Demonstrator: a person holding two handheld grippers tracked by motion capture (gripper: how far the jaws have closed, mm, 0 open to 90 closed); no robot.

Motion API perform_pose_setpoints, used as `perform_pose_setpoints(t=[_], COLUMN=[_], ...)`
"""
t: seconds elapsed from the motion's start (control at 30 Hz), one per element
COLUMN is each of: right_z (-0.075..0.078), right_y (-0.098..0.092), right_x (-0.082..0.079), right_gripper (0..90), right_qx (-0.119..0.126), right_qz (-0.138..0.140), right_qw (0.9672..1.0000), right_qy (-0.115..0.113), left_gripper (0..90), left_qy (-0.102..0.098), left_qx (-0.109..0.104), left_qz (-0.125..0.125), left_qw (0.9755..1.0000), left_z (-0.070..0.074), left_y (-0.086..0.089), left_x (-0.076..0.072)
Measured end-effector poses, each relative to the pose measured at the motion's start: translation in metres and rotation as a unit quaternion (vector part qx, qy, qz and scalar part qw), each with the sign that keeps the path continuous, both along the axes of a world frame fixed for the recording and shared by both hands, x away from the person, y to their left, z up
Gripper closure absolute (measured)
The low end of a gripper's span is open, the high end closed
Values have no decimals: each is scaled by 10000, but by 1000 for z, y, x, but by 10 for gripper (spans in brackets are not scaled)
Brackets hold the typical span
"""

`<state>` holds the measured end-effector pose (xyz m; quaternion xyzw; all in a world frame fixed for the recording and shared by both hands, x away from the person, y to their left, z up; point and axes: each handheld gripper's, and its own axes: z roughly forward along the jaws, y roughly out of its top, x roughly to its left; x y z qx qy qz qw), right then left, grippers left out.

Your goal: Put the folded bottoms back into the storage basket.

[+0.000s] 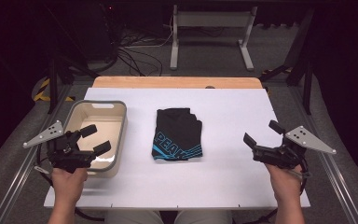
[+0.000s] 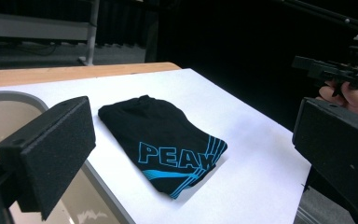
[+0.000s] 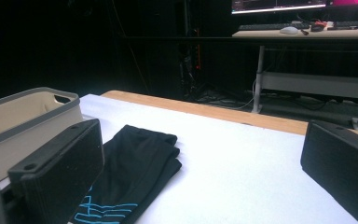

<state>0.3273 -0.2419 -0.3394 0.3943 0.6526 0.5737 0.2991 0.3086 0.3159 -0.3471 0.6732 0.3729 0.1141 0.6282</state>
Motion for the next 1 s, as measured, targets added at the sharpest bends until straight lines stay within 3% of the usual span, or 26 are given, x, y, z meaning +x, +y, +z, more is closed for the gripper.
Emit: perform_pose_setpoints(t=[0.6, 0.77, 0.93, 1.0], right_z=[2, 4, 6, 7], right_y=[-2, -4, -6, -6], right_x=[-2, -3, -5, -6], right_gripper=[0, 1, 1, 1], right_qx=[9, 19, 42, 43], right_qz=[-12, -37, -57, -52], right_qw=[10000, 10000, 9999, 9999], right_qy=[-27, -56, -80, -101], left_gripper=[3, 3, 2, 0], left_qy=[149, 366, 588, 641], left_qx=[140, 362, 457, 400], left_qz=[44, 109, 213, 330], left_qw=[9998, 9986, 9970, 9966], left_z=[0, 1, 5, 4], left_y=[-13, -24, -40, -45], left_x=[2, 4, 9, 10])
